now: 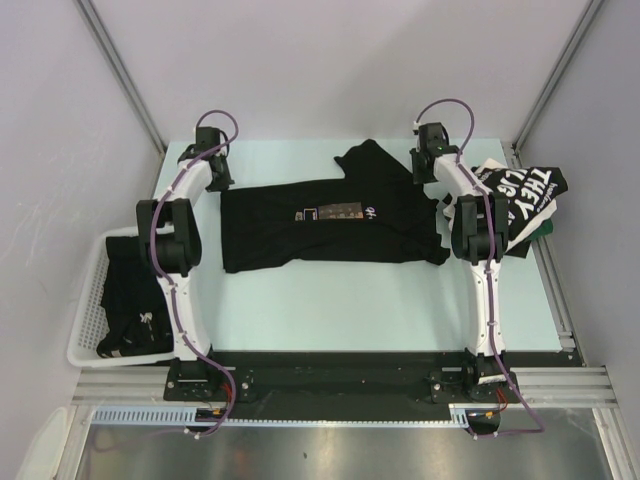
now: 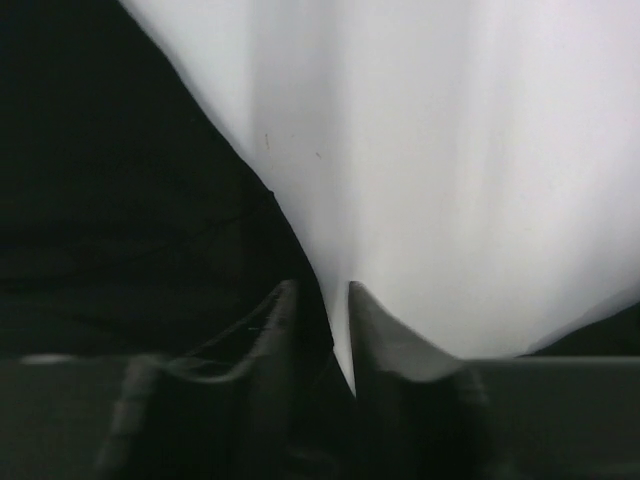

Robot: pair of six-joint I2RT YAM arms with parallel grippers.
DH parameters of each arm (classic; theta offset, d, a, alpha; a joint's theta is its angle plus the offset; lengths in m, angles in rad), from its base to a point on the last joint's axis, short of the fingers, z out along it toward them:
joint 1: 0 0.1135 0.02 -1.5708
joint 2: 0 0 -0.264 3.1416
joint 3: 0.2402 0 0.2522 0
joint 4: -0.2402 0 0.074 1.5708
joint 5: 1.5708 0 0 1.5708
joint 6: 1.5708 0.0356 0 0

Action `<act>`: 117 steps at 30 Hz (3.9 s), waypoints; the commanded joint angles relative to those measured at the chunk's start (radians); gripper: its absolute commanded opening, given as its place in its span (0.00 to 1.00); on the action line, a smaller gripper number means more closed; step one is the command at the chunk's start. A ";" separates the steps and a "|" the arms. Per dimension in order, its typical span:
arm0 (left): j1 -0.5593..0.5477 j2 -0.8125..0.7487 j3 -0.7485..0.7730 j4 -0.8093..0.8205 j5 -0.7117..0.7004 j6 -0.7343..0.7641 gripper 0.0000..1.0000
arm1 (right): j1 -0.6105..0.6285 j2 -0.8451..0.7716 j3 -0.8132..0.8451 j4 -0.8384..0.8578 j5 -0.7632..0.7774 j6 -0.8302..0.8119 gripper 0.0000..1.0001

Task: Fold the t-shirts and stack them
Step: Fold the flattened tshirt in 1/3 of the way

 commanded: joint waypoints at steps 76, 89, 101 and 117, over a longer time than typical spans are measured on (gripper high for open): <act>-0.116 -0.705 -0.542 -0.106 0.238 -0.028 0.39 | 0.115 -0.787 -0.743 -0.244 0.061 0.278 0.50; -0.128 -0.820 -0.620 -0.149 0.224 -0.039 0.41 | 0.116 -0.807 -0.941 -0.156 0.142 0.255 0.53; -0.134 -0.857 -0.624 -0.172 0.210 -0.045 0.43 | 0.101 -0.741 -1.006 -0.063 0.175 0.252 0.52; -0.134 -0.865 -0.631 -0.187 0.192 -0.017 0.44 | 0.078 -0.653 -1.003 0.013 0.207 0.234 0.50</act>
